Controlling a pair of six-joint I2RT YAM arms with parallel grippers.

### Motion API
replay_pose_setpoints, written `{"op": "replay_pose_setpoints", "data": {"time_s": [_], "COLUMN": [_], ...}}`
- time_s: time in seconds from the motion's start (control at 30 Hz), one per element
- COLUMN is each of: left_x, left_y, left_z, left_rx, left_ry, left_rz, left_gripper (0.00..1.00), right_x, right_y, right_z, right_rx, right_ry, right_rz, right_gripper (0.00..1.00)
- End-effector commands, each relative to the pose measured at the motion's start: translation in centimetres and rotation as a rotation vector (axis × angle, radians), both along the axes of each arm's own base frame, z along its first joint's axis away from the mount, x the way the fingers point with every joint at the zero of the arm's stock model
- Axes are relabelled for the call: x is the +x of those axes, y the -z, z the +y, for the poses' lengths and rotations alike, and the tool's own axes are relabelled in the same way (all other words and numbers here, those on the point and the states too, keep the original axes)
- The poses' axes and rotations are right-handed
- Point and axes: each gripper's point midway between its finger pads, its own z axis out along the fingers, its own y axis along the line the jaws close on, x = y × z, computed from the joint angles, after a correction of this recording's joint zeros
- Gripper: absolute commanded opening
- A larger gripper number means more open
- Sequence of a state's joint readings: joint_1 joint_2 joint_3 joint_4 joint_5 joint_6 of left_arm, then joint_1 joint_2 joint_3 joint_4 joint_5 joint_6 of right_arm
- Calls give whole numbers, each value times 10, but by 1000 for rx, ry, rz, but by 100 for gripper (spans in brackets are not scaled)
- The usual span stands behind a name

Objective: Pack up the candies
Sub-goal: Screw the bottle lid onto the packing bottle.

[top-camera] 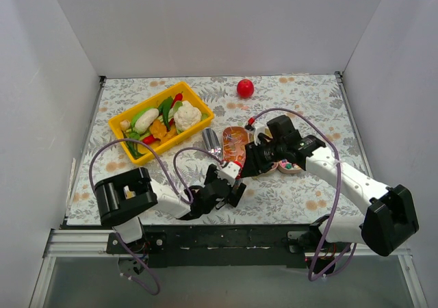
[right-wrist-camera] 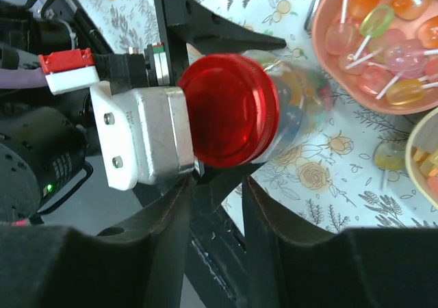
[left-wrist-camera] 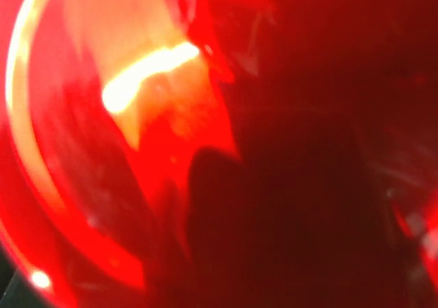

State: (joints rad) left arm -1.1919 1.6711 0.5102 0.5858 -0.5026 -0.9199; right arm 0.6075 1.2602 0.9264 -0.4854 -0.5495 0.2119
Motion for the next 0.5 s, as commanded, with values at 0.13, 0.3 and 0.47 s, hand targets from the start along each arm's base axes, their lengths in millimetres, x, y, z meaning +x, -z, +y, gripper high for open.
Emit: {"op": "replay_pose_setpoints", "data": {"time_s": [0.13,0.3,0.47], "left_x": [-12,-16,-25], "left_y": [-14,-58,-84], "left_z": [36,35,43], "left_rx": [111,10,-56], "left_ry": [50,68,86], "left_rz": [-38,-80,-86], "left_gripper": [98,98,98], "right_x": [17,34,44], "right_y": [-45,-57,-58], "right_z": [12,8,3], "right_rx": [45,42,29], "right_ry": [18,76,114], "right_rz": [-75,-143,-154], "right_gripper": [62,86,91]}}
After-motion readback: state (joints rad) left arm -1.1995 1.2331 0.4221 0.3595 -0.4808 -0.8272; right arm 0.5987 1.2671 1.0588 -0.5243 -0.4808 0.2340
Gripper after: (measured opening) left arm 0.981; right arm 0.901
